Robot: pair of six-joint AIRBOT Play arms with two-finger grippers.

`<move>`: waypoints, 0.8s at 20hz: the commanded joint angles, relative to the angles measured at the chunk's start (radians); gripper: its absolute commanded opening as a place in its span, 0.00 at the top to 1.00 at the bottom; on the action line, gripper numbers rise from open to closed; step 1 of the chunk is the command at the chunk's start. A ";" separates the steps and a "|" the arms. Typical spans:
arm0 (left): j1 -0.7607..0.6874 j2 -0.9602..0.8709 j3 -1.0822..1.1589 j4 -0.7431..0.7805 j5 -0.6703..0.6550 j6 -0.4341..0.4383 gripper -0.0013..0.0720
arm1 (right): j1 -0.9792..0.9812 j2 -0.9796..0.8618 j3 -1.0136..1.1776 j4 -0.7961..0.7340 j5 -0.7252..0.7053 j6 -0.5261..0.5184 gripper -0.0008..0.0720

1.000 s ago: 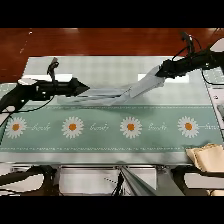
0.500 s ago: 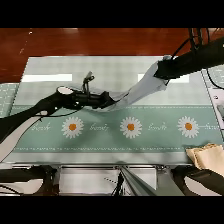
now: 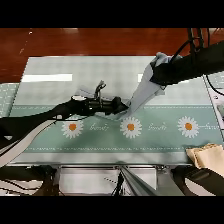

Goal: Fold the shirts.

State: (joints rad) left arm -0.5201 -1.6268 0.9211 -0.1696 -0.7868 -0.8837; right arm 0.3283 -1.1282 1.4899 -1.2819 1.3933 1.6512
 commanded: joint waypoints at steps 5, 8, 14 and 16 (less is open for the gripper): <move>0.463 0.333 0.000 0.111 -0.043 0.045 0.96 | 0.058 -0.106 0.000 0.019 -0.147 -0.003 0.95; 0.737 0.525 0.000 0.111 -0.064 0.007 0.96 | 0.154 -0.229 0.000 0.018 -0.193 -0.011 0.95; 1.100 0.779 0.000 0.112 -0.381 -0.057 0.96 | 0.312 -0.484 0.000 0.049 -0.519 0.013 0.95; 1.123 0.834 0.000 0.126 -0.417 -0.075 0.96 | 0.349 -0.547 0.000 0.160 -0.626 0.011 0.94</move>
State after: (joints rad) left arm 0.5068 -0.8879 0.9207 -0.0563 -1.0874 -0.9253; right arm 0.6167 -1.5761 1.4899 -1.2240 0.9527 1.6585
